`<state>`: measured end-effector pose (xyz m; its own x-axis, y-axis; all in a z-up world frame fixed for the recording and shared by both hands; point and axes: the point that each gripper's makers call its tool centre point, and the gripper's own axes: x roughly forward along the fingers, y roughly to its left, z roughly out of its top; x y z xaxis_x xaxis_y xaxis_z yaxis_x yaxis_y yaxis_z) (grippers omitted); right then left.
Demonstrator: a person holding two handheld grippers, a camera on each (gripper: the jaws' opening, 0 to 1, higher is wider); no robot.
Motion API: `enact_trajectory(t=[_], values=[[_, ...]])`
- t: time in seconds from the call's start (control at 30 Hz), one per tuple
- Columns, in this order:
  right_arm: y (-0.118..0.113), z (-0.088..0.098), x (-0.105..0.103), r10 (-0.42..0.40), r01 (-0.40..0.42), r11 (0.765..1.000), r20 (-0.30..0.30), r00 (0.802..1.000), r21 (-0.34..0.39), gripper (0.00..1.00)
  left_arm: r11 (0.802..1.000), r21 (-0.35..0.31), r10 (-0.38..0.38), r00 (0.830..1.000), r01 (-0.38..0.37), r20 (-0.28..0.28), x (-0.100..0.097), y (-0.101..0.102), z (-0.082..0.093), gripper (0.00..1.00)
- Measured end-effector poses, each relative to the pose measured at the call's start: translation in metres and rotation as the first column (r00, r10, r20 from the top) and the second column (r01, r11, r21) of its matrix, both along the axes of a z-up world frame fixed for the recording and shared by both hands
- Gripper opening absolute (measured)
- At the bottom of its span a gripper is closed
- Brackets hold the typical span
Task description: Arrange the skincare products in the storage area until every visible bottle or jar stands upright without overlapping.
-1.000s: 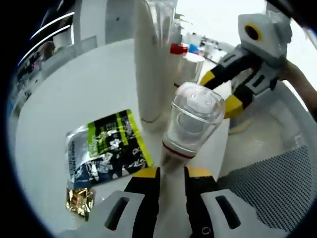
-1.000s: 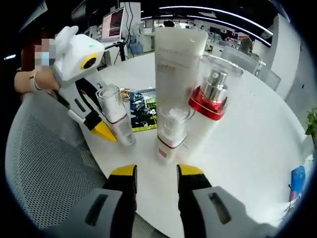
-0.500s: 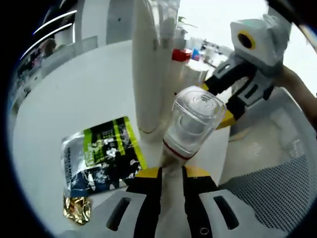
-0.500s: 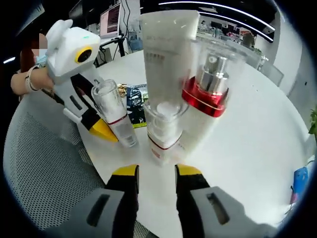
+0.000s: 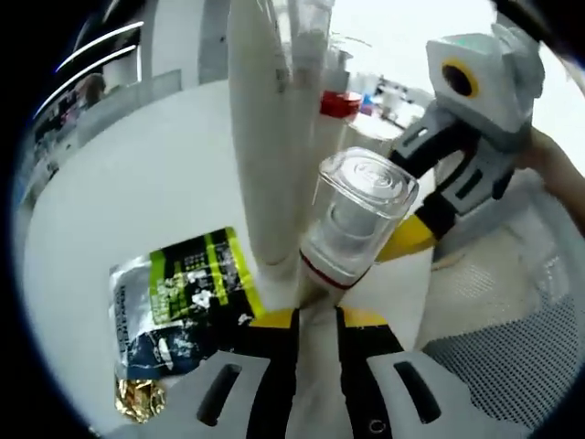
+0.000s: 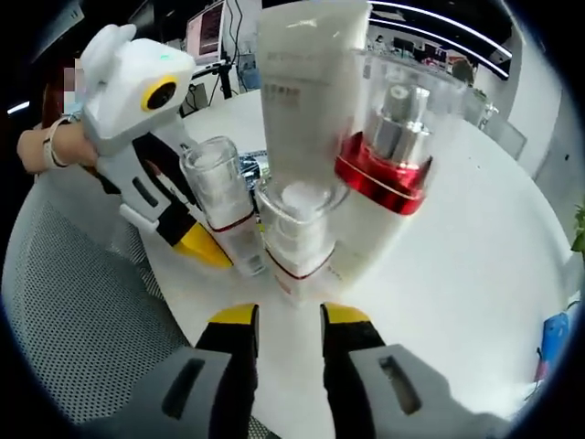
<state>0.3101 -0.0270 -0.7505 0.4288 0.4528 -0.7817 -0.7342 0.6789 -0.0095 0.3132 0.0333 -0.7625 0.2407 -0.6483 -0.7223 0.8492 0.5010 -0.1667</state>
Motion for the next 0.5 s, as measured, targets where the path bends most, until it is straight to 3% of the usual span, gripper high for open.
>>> enact_trajectory(t=[0.5], values=[[-0.006,-0.009,0.000,-0.002,0.003,0.999,0.021,1.000,-0.049,0.24,0.999,-0.024,0.035,0.999,-0.035,-0.003,0.005,-0.012,-0.001,0.10]])
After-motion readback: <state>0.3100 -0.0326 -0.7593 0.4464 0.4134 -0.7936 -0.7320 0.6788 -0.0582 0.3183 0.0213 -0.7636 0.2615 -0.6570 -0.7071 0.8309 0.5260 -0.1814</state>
